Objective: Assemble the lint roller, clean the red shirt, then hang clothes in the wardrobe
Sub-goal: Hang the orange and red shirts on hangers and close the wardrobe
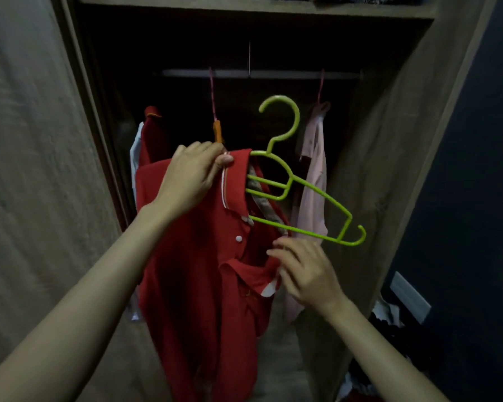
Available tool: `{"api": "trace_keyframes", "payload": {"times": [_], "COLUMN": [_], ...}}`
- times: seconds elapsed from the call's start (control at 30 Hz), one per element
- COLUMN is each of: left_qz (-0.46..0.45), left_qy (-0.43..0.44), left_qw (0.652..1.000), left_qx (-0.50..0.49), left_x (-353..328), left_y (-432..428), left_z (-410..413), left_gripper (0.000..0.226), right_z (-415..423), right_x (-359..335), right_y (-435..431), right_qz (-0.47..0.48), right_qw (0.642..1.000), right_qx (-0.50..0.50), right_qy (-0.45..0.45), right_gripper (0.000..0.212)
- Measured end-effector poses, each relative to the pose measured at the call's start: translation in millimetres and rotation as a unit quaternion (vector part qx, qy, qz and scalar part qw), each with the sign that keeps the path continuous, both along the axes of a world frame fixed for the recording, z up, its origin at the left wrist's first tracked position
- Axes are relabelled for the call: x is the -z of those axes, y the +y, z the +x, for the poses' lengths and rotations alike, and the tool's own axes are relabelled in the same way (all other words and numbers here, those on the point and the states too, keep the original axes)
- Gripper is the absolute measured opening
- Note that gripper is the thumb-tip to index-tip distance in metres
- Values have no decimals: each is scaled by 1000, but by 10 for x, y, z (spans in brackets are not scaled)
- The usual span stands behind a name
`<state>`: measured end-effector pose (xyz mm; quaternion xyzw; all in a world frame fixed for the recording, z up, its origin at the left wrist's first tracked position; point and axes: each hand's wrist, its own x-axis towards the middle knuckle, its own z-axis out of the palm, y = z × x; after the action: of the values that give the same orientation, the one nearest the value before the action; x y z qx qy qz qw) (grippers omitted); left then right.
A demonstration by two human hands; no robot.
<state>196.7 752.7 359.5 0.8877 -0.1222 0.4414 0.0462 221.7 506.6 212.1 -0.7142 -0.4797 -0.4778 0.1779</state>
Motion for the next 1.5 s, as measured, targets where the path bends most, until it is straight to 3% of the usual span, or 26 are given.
{"api": "trace_keyframes", "payload": {"times": [0.1, 0.17, 0.47, 0.57, 0.7, 0.83, 1.03, 1.1, 1.2, 1.27, 1.37, 1.5], "left_qz": [-16, -25, -46, -67, -45, -14, 105, 64, -98, -163, -180, -160], "left_qy": [-19, -30, -36, -45, -60, -55, -57, -67, -65, -69, -80, -47], "left_qw": [1000, 999, 998, 996, 996, 996, 984, 981, 984, 980, 980, 986], "left_qx": [-3, -2, -13, -25, -52, -62, -135, -172, -137, -87, -41, 13], "left_x": [-65, -95, -120, -88, -61, -34, 71, 148, 181, 178, 167, 183], "left_y": [110, 170, 460, 659, 920, 1020, 864, 729, 581, 534, 485, 350], "left_z": [-67, -107, -228, -321, -417, -441, -375, -316, -230, -195, -192, -176], "left_gripper": [45, 41, 28, 30, 40, 46, 37, 35, 30, 29, 29, 33], "right_z": [157, 230, 353, 394, 366, 251, 187, 131, 75, 143, 329, 416], "right_x": [314, 389, 152, 6, -299, -661, -1028, -1089, -1086, -1071, -1046, -985], "right_y": [-35, -39, 23, -160, -381, -437, -282, -168, -65, -85, -165, -132], "right_qz": [-119, -157, -99, -84, -19, 21, 101, 85, 63, 79, 74, 71], "right_qw": [986, 972, 971, 977, 998, 999, 992, 992, 991, 986, 977, 980], "right_qx": [110, 170, 217, 194, 63, -24, -78, -95, -78, -26, 33, 46], "right_qy": [-21, -49, 2, 16, 15, -1, 14, 9, 92, 141, 195, 180], "right_gripper": [55, 56, 23, 39, 23, 34, 47, 43, 28, 41, 54, 26]}}
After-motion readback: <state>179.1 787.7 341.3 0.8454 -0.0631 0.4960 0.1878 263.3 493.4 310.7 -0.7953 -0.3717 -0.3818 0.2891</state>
